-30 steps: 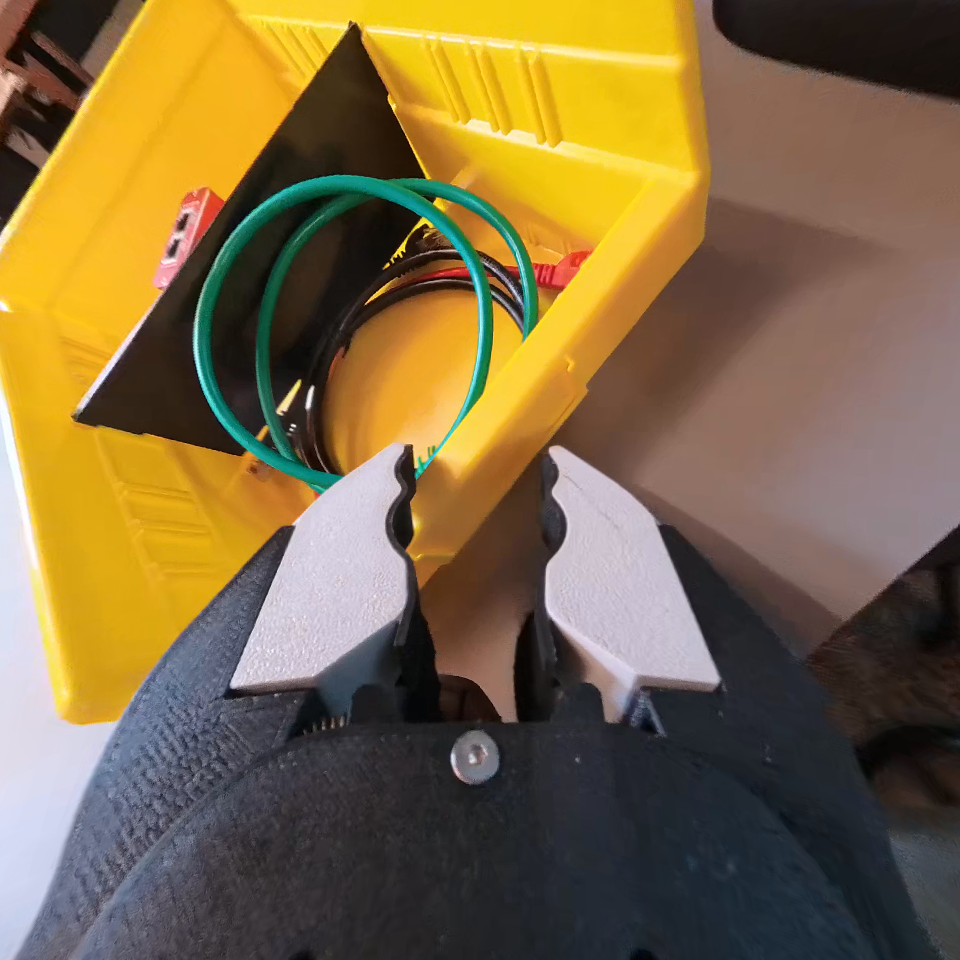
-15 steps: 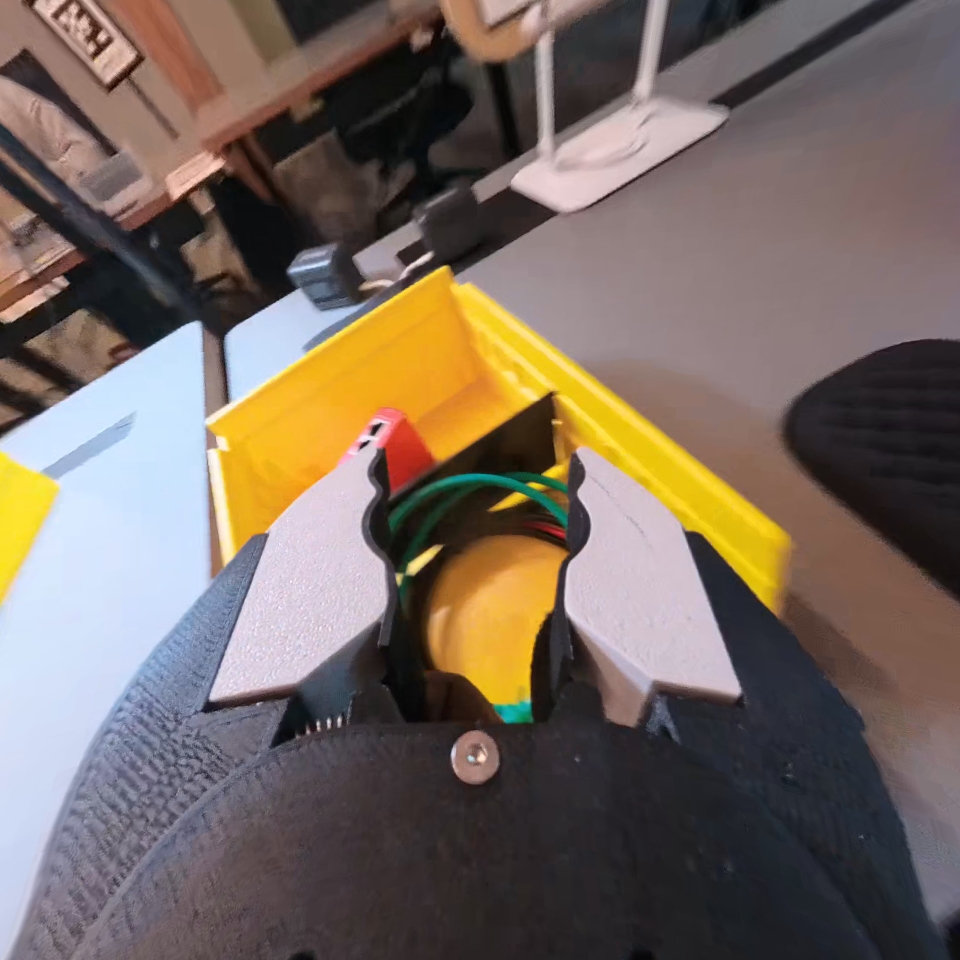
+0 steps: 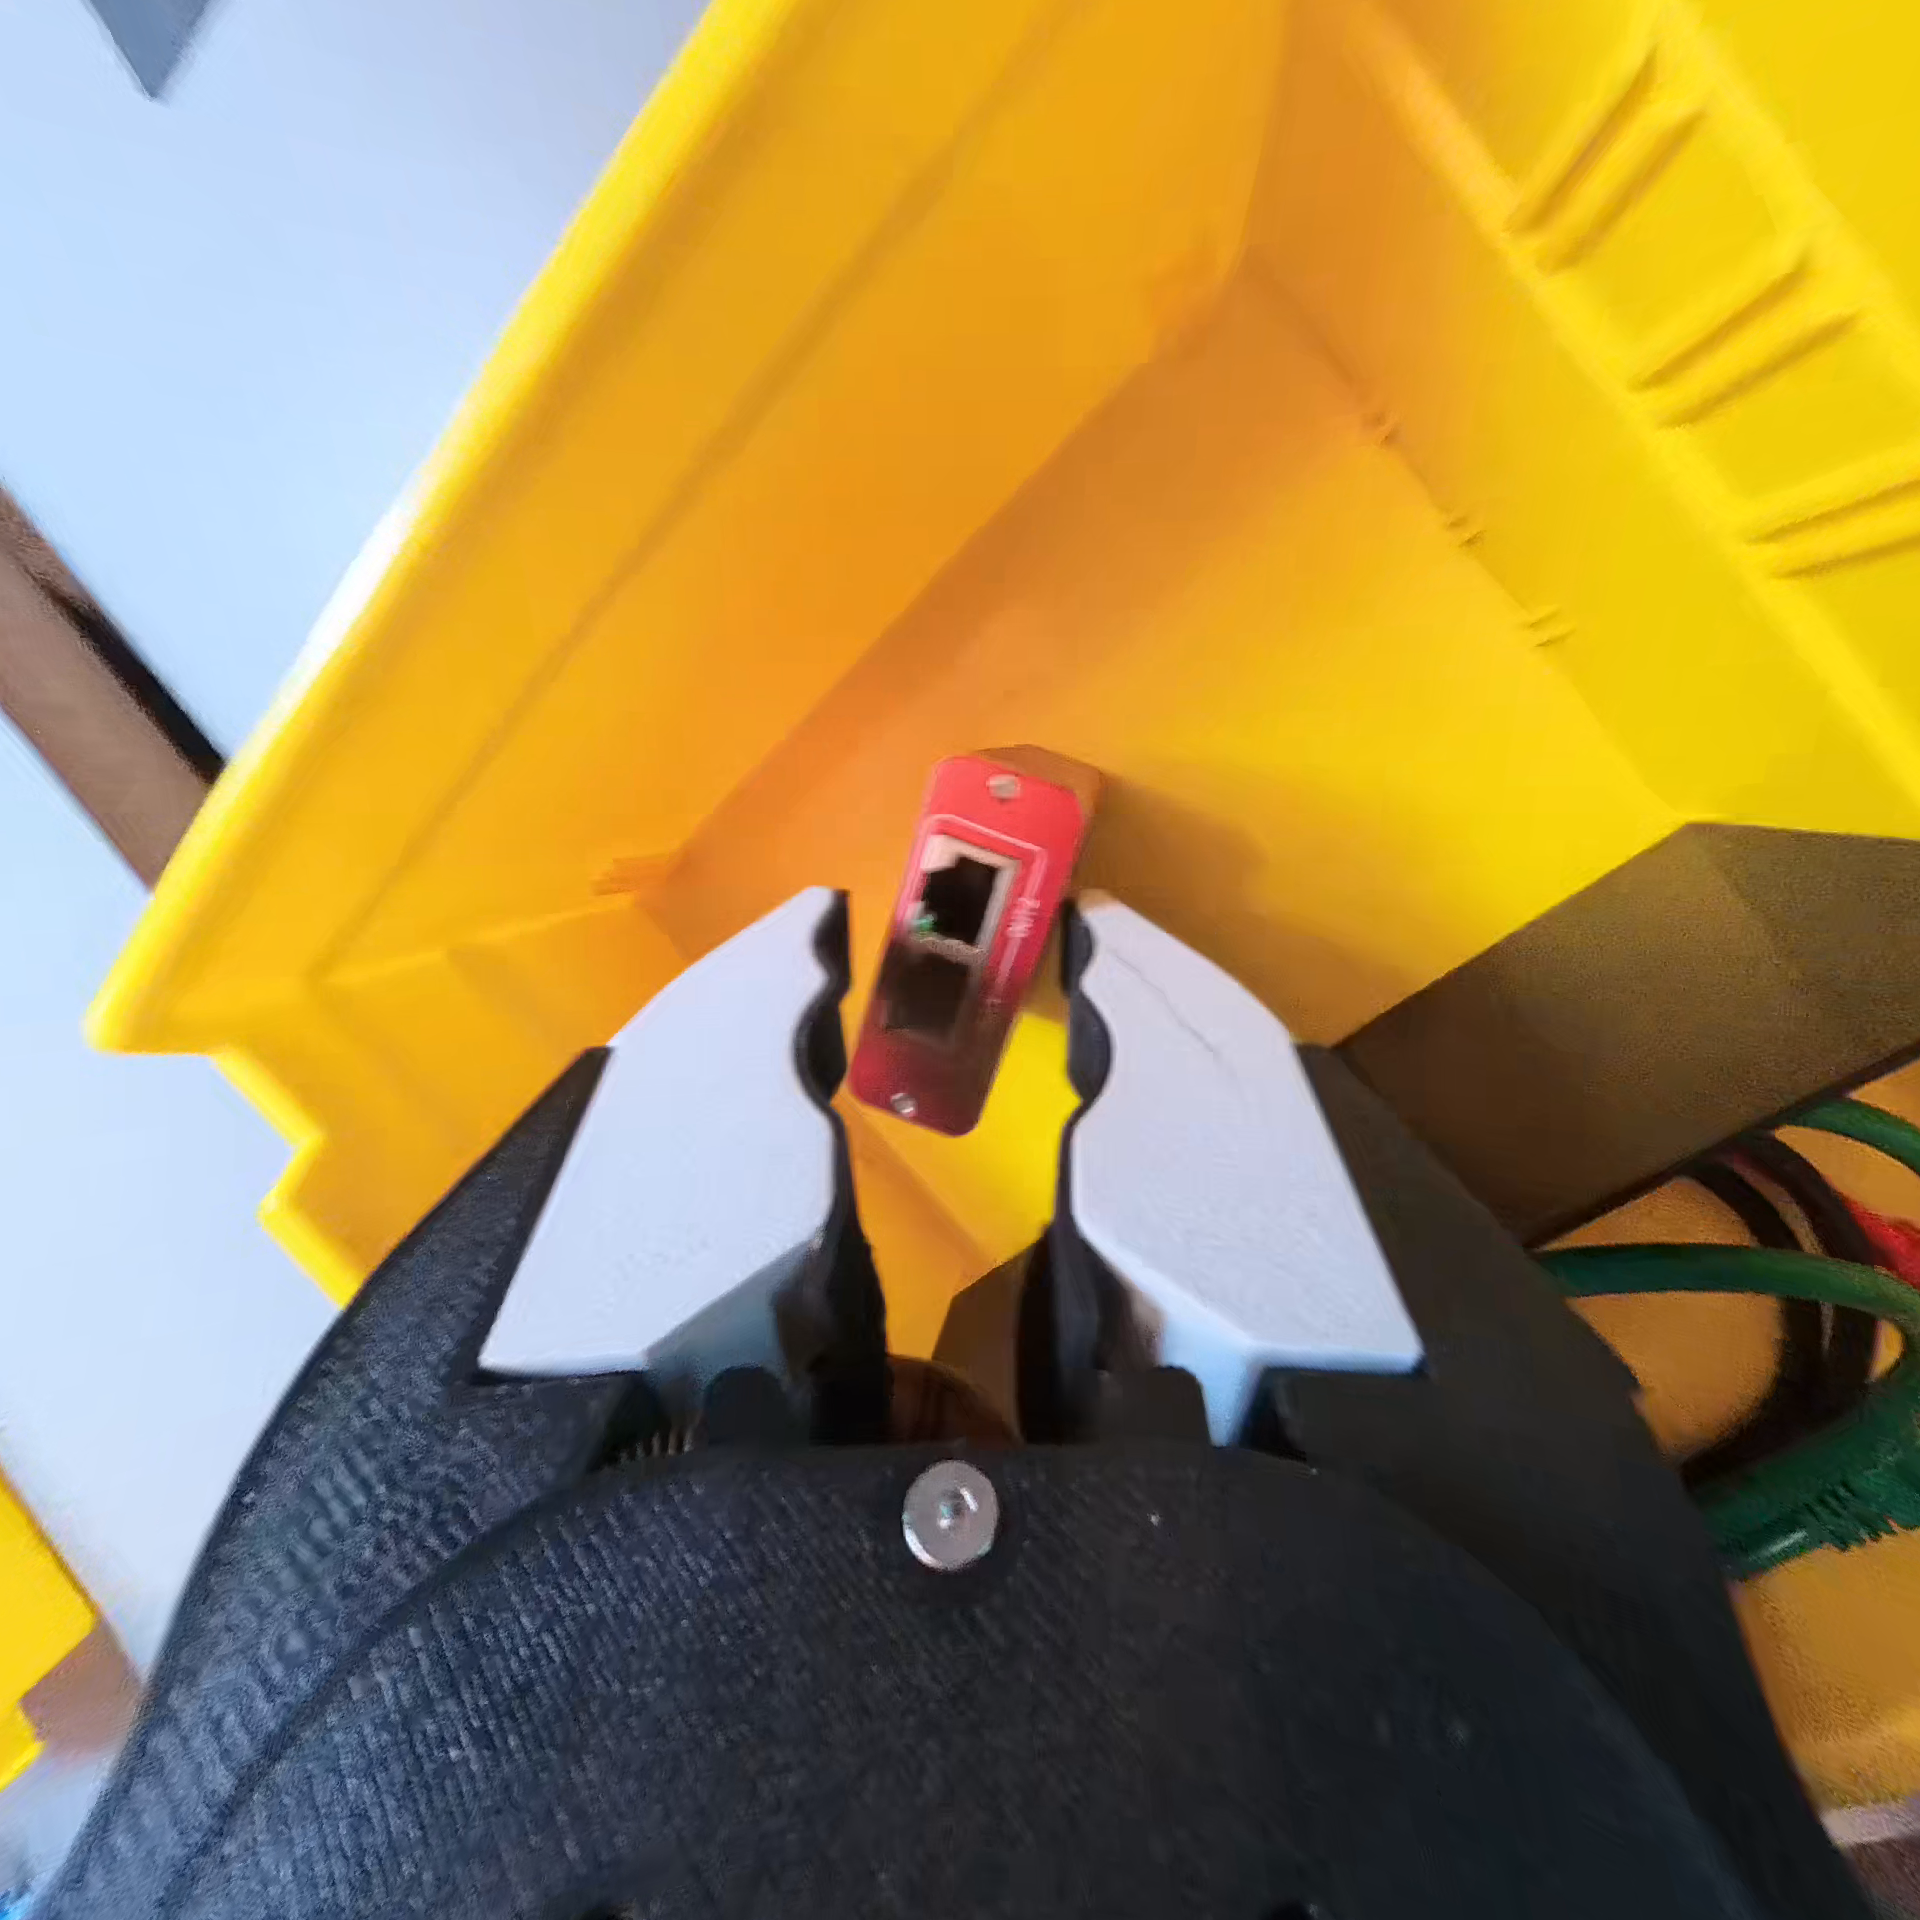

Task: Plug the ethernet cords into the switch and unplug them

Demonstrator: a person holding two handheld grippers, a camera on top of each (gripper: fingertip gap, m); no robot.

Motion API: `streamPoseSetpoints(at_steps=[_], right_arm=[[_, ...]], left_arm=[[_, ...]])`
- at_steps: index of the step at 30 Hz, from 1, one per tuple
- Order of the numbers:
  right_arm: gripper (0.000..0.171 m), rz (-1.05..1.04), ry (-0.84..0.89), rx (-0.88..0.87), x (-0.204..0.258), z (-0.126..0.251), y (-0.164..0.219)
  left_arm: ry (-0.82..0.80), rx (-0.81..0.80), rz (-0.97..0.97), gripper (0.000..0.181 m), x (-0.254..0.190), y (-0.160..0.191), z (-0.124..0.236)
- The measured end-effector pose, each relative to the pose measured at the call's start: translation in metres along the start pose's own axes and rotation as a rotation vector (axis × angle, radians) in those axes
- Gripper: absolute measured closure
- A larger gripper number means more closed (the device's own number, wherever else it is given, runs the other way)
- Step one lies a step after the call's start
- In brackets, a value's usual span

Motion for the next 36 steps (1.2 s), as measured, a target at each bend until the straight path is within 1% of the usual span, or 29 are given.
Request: streamPoseSetpoints(at_steps=[1, 4, 7, 9, 12, 15, 17, 20, 22, 23, 25, 27, 29, 30, 32, 34, 36], right_arm=[[0.105, 0.001, -0.001, 0.012, 0.0, 0.0, 0.002], [0.105, -0.001, -0.001, 0.026, 0.0, 0.0, 0.004], [0.106, -0.013, 0.006, -0.016, -0.001, 0.0, 0.0], [0.106, -0.02, 0.006, -0.062, 0.0, 0.0, -0.006], [0.106, -0.028, -0.007, -0.14, 0.002, -0.001, -0.017], [0.106, -0.034, -0.023, -0.218, 0.004, -0.001, -0.03], [0.106, -0.036, -0.034, -0.267, 0.006, -0.002, -0.039], [0.108, -0.066, -0.046, -0.395, 0.007, -0.003, -0.06], [0.109, -0.115, -0.065, -0.548, 0.009, -0.004, -0.083], [0.109, -0.146, -0.087, -0.641, 0.012, -0.005, -0.097], [0.109, -0.2, -0.156, -0.819, 0.02, -0.007, -0.123], [0.099, -0.224, -0.219, -0.934, 0.032, -0.012, -0.143], [0.087, -0.219, -0.237, -0.986, 0.042, -0.019, -0.158], [0.083, -0.213, -0.241, -0.992, 0.047, -0.023, -0.164], [0.08, -0.2, -0.264, -0.963, 0.057, -0.032, -0.172], [0.082, -0.184, -0.296, -0.904, 0.064, -0.04, -0.176], [0.089, -0.158, -0.314, -0.837, 0.069, -0.046, -0.175]], left_arm=[[0.017, -0.005, 0.002, 0.149, -0.001, -0.001, -0.002], [0.016, -0.102, 0.028, 0.153, -0.006, -0.007, 0.01], [0.003, -0.304, 0.056, 0.153, -0.015, -0.016, 0.045], [-0.004, -0.489, 0.075, 0.153, -0.026, -0.023, 0.077], [0.019, -0.846, 0.121, 0.154, -0.056, -0.032, 0.131], [0.155, -1.173, 0.134, 0.154, -0.105, -0.033, 0.176], [0.258, -1.347, 0.139, 0.154, -0.139, -0.032, 0.194], [0.462, -1.545, 0.174, 0.154, -0.187, -0.034, 0.205], [0.653, -1.638, 0.195, 0.154, -0.219, -0.038, 0.204], [0.768, -1.665, 0.216, 0.154, -0.234, -0.041, 0.202], [0.982, -1.644, 0.215, 0.154, -0.262, -0.048, 0.193], [1.124, -1.606, 0.226, 0.154, -0.287, -0.057, 0.181], [1.236, -1.514, 0.196, 0.154, -0.312, -0.066, 0.169], [1.236, -1.468, 0.176, 0.154, -0.322, -0.071, 0.162], [1.135, -1.356, 0.087, 0.154, -0.34, -0.081, 0.148], [1.021, -1.255, -0.052, 0.154, -0.359, -0.083, 0.138], [0.949, -1.158, -0.205, 0.154, -0.375, -0.08, 0.133]])
Point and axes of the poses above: each gripper's, where its closed fingertips meet, z back along the fingers, y out of its underside, x = y × z across the jaws, the point moved 6 cm from there along z, back along the fingers, and after that the axes turned 1 degree about z, right-handed, at the moved point
